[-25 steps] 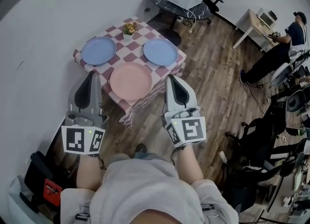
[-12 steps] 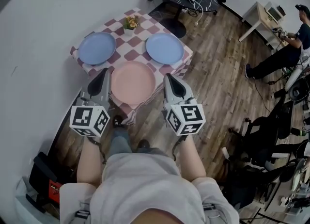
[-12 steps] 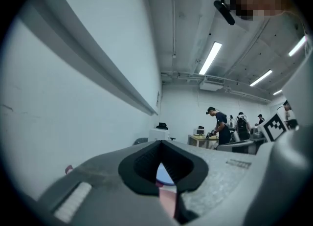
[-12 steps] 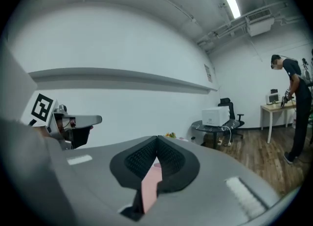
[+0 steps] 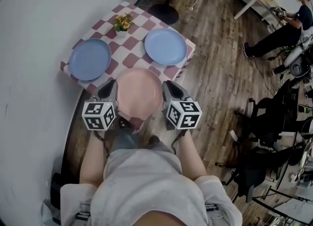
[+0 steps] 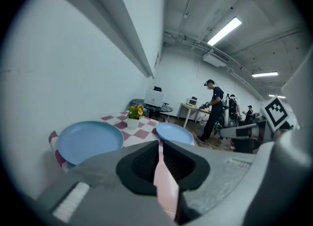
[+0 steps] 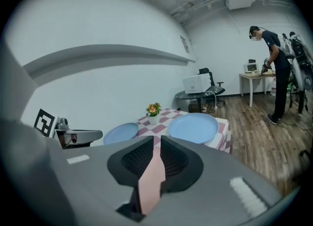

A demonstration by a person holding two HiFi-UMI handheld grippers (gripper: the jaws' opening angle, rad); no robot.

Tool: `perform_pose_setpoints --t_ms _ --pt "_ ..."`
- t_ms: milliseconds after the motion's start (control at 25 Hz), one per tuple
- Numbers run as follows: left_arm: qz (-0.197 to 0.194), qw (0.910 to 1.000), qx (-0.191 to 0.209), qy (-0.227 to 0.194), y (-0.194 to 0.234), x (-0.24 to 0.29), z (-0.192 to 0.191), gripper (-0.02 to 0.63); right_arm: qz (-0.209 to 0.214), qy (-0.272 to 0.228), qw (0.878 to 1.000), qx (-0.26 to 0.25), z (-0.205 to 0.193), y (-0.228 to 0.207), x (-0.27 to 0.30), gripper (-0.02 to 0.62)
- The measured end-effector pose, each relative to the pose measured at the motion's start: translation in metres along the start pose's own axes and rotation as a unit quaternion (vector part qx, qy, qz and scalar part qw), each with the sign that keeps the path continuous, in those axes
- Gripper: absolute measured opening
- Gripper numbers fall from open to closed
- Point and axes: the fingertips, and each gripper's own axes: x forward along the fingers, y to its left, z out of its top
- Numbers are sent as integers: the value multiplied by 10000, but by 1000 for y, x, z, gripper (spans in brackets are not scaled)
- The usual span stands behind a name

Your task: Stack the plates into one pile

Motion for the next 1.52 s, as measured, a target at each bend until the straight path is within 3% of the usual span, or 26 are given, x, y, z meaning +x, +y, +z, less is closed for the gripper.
perform_pose_setpoints --t_ms 400,680,1080,1160,1240,1280,1520 --pt "-533 9906 -182 1248 36 50 -55 140 -904 689 9892 930 -68 -29 24 112" --pt "-779 9805 -155 1799 42 70 -84 199 -1473 1078 9733 1393 -117 -43 20 143" --pt "-1044 9665 -126 2342 42 76 -115 199 -1681 1470 9576 1819 -160 -46 23 144" --pt "-976 9649 -78 2436 42 78 -121 159 -1791 1545 9541 1838 -164 -47 22 103" --pt "-777 9654 -67 2489 47 78 -123 72 -1985 1593 9499 1811 -164 -50 20 29" --pt "-719 9656 -120 2498 49 78 -122 43 -2031 1579 9494 1801 -161 -50 19 27" --pt "-664 9754 -374 2067 55 74 -87 37 -1952 1112 9616 1576 -115 -43 24 21"
